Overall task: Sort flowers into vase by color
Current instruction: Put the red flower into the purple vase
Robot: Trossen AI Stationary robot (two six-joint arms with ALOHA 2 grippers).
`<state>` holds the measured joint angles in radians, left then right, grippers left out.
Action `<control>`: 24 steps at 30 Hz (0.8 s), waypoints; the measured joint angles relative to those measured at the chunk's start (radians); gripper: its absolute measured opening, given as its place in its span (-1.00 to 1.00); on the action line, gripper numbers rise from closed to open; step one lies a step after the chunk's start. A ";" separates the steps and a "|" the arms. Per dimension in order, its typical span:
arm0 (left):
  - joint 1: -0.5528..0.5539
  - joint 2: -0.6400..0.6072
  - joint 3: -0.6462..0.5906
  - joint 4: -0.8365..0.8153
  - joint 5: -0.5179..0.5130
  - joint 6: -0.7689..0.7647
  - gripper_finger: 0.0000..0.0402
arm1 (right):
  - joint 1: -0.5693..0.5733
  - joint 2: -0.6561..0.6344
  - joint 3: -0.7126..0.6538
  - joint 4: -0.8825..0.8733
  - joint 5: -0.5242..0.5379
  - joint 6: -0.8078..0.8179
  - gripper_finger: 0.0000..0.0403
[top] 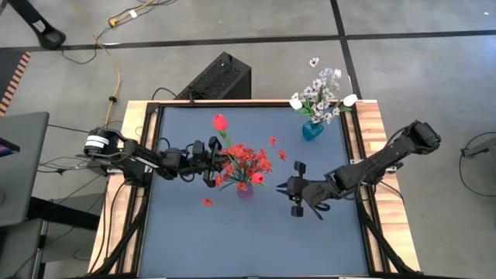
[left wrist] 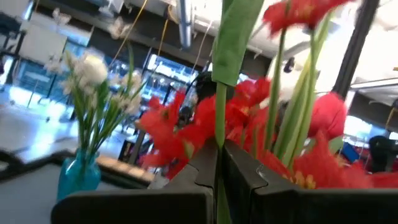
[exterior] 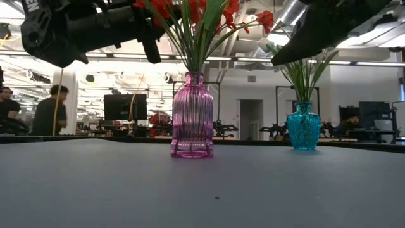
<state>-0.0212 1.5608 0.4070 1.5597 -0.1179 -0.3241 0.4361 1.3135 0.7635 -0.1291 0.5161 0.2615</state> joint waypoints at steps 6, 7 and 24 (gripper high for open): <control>-0.001 -0.016 0.002 0.003 0.026 0.032 -1.00 | 0.031 0.000 0.000 0.000 -0.003 0.000 -0.60; -0.001 -0.016 0.002 -0.001 0.036 0.032 -1.00 | 0.034 0.000 0.000 0.000 -0.003 0.000 -0.60; -0.002 -0.016 0.001 -0.162 0.088 0.054 -1.00 | 0.036 0.000 0.000 0.000 -0.004 0.000 -0.60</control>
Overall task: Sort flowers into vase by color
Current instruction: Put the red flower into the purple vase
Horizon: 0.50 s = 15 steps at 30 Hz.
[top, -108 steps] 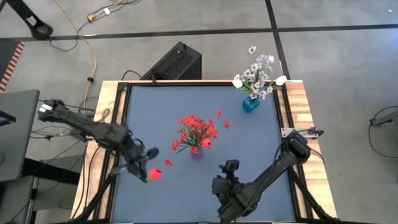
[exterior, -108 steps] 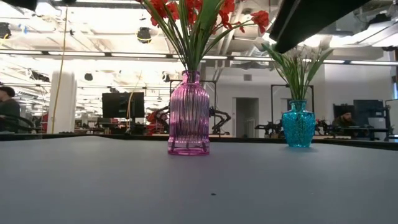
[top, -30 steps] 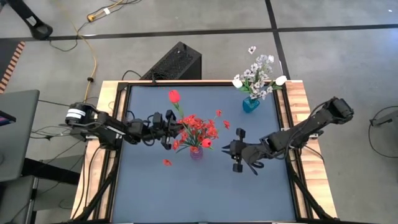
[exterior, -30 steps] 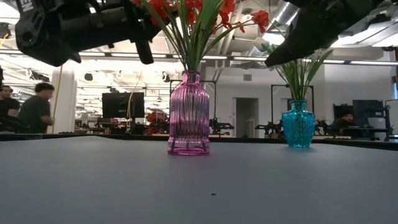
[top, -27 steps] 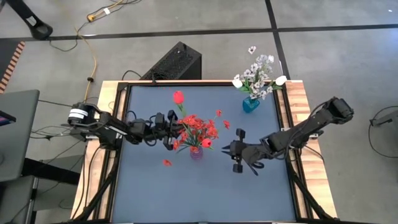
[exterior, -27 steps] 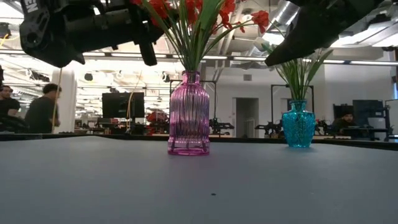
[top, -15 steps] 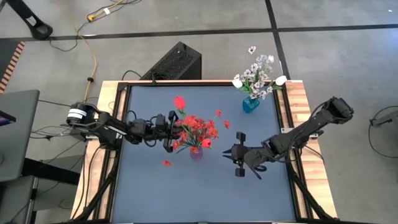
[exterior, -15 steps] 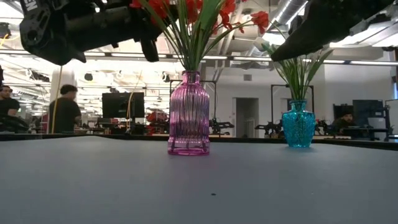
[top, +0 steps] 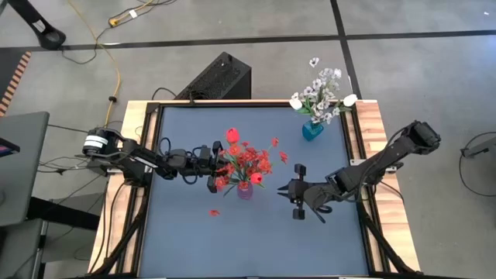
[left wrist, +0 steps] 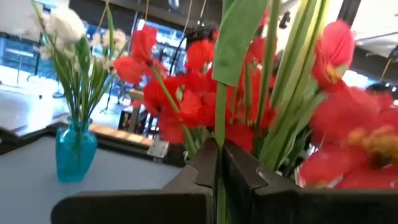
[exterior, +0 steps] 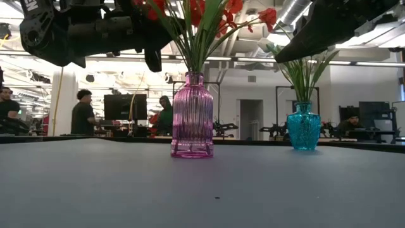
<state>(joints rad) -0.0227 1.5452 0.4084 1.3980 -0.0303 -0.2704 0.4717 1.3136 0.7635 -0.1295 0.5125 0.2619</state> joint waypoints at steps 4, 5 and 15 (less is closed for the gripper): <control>0.000 0.000 0.000 -0.053 -0.001 0.000 -1.00 | 0.000 0.000 0.000 0.003 0.000 0.000 -0.60; 0.000 0.000 0.000 -0.062 -0.001 0.000 -1.00 | 0.000 0.000 0.000 0.003 0.000 0.001 -0.60; 0.000 0.000 0.000 -0.137 0.027 -0.002 -1.00 | 0.000 0.000 0.000 0.005 0.000 0.001 -0.60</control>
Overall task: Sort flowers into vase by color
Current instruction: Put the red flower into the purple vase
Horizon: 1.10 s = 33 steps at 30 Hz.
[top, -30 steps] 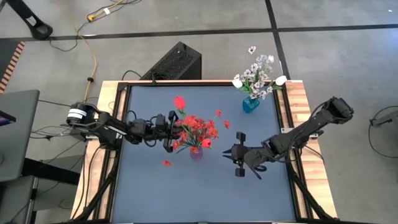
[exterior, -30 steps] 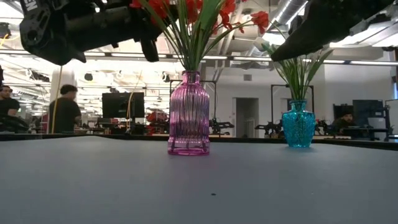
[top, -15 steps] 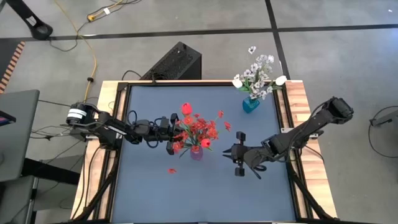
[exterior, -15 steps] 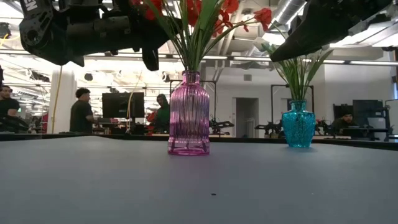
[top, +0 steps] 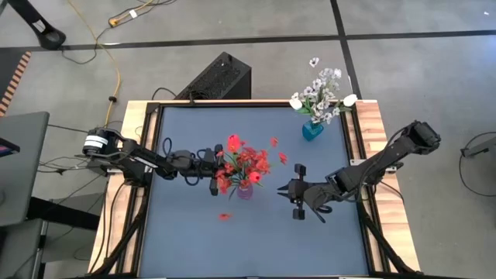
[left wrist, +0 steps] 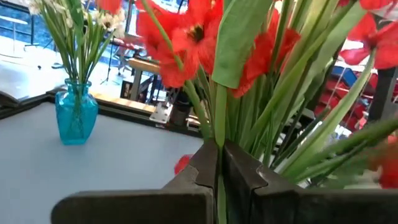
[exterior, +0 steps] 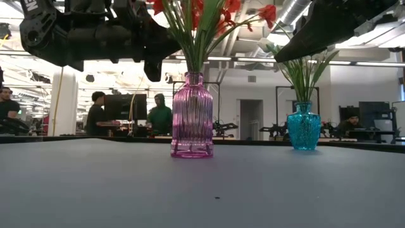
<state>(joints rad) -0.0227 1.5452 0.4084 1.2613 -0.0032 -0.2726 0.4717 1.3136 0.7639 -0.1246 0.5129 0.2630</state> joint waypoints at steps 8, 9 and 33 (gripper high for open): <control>0.000 0.000 0.010 -0.071 0.004 -0.001 -1.00 | 0.000 0.000 0.000 0.000 0.000 0.000 -0.60; 0.000 0.000 0.016 -0.091 0.009 -0.002 -1.00 | 0.000 0.000 0.000 0.000 0.000 0.000 -0.60; 0.120 -0.128 0.145 -0.495 0.266 -0.026 -0.33 | 0.034 0.000 0.001 -0.002 -0.017 -0.001 -0.60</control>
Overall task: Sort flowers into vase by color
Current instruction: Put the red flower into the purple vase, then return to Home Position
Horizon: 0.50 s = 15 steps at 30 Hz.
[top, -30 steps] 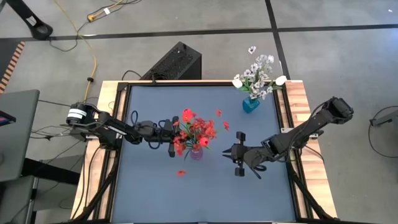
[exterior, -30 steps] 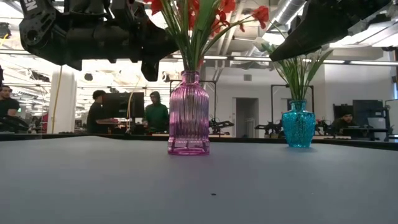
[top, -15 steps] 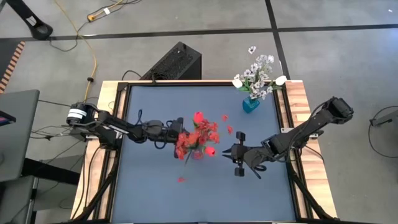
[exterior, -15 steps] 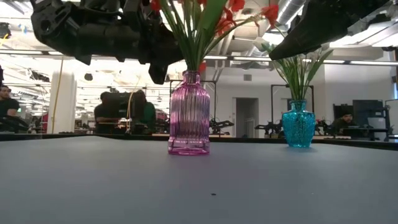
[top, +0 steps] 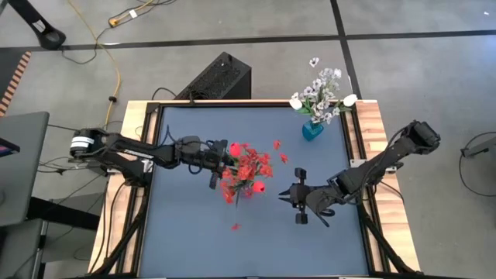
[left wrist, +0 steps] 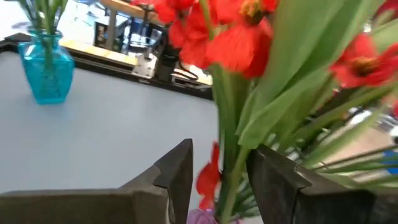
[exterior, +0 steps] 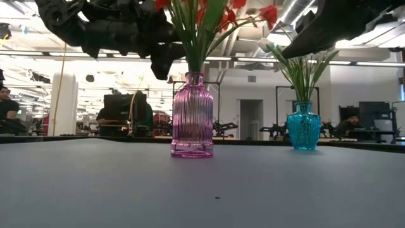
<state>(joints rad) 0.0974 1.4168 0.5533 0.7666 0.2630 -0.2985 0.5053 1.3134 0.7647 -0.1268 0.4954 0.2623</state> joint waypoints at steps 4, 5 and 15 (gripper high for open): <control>0.032 -0.078 0.000 -0.108 0.067 0.001 -0.33 | -0.001 0.000 0.000 0.000 -0.002 0.000 -0.60; 0.040 -0.098 0.000 -0.150 0.082 0.008 -0.33 | -0.001 0.000 0.000 0.000 -0.002 0.000 -0.60; 0.064 -0.196 -0.001 -0.389 0.126 0.084 -0.33 | -0.002 0.000 0.000 0.001 -0.001 0.000 -0.60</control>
<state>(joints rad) 0.1619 1.2205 0.5526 0.3773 0.3894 -0.2144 0.5037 1.3136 0.7647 -0.1256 0.4942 0.2619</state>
